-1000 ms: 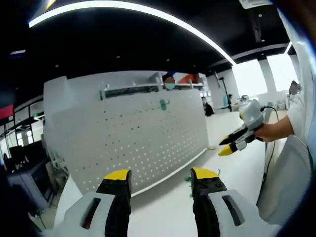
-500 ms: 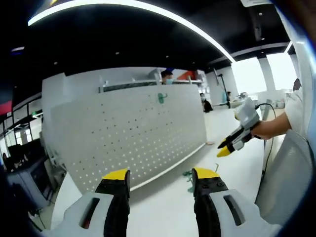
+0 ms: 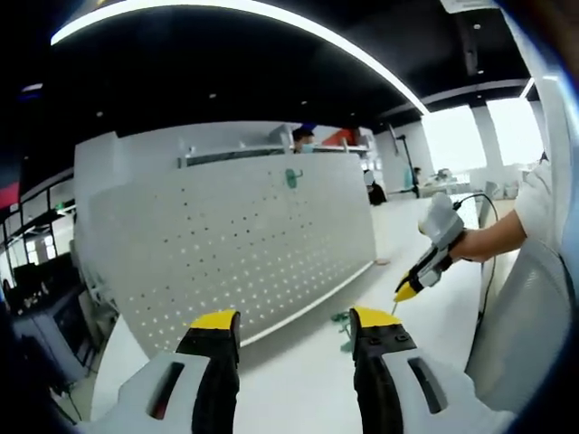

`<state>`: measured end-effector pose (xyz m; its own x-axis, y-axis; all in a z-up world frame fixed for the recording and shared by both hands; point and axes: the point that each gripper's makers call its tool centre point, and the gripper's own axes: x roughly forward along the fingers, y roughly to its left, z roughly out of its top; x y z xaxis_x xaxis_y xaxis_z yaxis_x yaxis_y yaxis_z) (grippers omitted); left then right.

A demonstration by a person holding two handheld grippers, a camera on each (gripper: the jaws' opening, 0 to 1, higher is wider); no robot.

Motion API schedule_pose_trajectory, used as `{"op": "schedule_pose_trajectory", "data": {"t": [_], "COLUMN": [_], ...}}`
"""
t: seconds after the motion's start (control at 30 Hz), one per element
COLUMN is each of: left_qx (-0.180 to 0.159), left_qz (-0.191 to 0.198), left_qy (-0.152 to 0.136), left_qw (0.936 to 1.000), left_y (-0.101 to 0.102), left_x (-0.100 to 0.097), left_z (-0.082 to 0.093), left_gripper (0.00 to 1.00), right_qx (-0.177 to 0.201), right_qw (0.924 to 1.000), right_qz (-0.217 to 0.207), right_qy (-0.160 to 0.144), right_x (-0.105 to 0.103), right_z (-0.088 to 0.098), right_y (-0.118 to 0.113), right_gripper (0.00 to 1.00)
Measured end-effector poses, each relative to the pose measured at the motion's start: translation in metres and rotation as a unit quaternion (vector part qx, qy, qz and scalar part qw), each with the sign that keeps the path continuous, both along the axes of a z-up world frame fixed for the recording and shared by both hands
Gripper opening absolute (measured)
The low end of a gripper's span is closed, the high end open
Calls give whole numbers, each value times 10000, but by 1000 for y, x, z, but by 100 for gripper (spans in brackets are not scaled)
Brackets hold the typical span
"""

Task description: Insert the hook assembly into the mounting plate slot until the hook locks in place.

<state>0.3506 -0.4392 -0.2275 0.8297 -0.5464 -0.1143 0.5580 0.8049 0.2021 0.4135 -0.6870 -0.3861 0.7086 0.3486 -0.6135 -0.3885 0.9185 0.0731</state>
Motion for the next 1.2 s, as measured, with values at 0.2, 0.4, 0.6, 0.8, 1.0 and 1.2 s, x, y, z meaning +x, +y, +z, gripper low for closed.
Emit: {"op": "schedule_pose_trajectory", "data": {"t": [0.2,0.4,0.6,0.8,1.0,1.2], "left_qx": [9,5,-1,-5,-3,-9], "left_qz": [-20,-37,-42,-43,-48,-39], "left_qy": [9,19,30,44,60,68], "left_qw": [10000,10000,10000,10000,10000,10000], "left_y": [0,-1,-1,-1,-1,-1], "left_x": [0,0,0,0,0,1], "left_z": [-1,-1,-2,-2,-3,-4], "left_gripper": [49,49,48,48,48,48], "right_qx": [64,97,151,234,313,354], "right_qw": [9997,9991,9983,9970,9962,9959], "right_qz": [-11,49,78,11,-43,-61], "right_qy": [231,407,558,734,815,830], "right_x": [-1,-3,-1,0,2,4], "right_z": [-7,-13,-19,-26,-30,-31], "right_y": [2,7,11,12,11,12], "right_gripper": [13,10,9,8,7,6]}}
